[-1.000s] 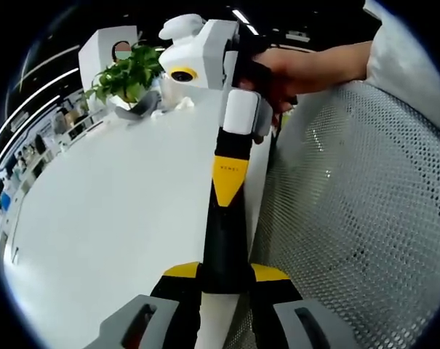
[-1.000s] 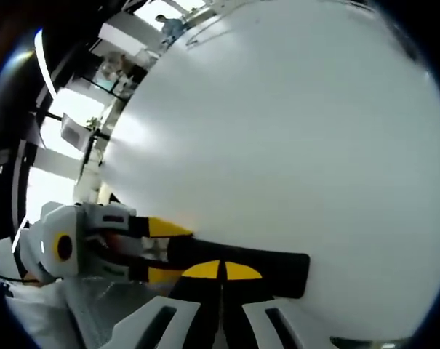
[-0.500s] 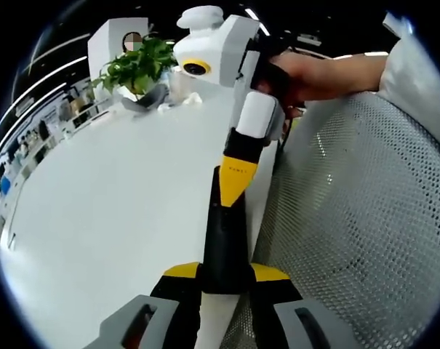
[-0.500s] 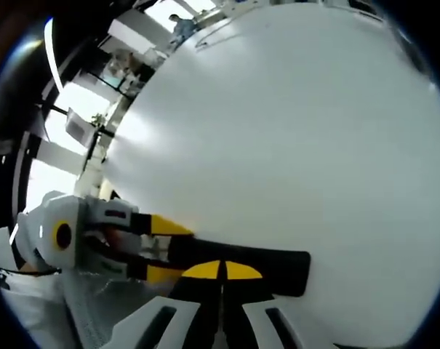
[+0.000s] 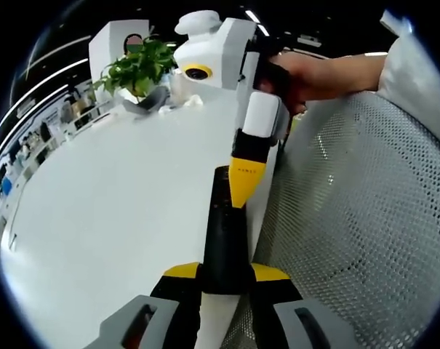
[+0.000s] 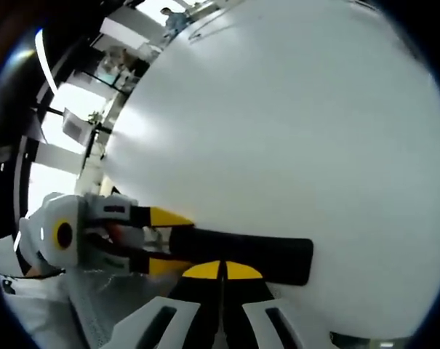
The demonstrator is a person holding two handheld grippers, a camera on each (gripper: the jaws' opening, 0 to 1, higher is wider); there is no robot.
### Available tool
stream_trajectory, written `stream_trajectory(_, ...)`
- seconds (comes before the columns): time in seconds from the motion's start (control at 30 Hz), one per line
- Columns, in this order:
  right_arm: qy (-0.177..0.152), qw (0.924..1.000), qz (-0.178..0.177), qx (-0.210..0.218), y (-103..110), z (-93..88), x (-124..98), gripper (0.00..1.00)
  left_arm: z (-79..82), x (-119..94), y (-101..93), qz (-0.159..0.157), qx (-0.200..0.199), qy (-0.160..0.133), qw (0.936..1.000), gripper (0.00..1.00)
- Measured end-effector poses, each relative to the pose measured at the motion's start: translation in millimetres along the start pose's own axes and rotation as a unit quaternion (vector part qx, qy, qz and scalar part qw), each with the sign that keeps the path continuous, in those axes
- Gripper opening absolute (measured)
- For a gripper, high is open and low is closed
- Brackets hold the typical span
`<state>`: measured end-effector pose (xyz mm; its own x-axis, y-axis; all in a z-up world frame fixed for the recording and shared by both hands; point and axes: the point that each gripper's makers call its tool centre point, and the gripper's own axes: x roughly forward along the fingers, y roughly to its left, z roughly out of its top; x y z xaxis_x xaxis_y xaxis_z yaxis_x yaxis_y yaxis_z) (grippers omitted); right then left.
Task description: Press the specified remote control buttons in sequence, fully releasing each button before pressing the next.
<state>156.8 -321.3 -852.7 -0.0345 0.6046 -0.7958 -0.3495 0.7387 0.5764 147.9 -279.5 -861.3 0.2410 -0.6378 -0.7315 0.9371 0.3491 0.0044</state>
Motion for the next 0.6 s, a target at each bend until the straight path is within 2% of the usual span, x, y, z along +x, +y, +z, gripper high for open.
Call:
stream_trajectory(0.1,-0.001,1.0,0.0,0.0,0.3,-1.2,-0.5,0.0,0.0,0.1,0.0,0.0,0.0,-0.001,1.0,0.24)
stream_trajectory(0.2,0.001,0.9998,-0.007,-0.017,0.4,-1.4,0.8,0.0,0.0,0.1,-0.2,0.0,0.001,-0.001,1.0,0.24)
stream_trajectory(0.4,0.0,0.9998,0.017,0.013,-2.4,-1.0,-0.4,0.0,0.6,0.1,-0.3,-0.001,0.001,-0.003,1.0,0.24)
stream_trajectory(0.6,-0.001,0.9999,0.012,-0.001,-0.5,-2.7,0.9,0.0,0.4,0.4,-0.3,-0.001,0.002,-0.002,1.0,0.24)
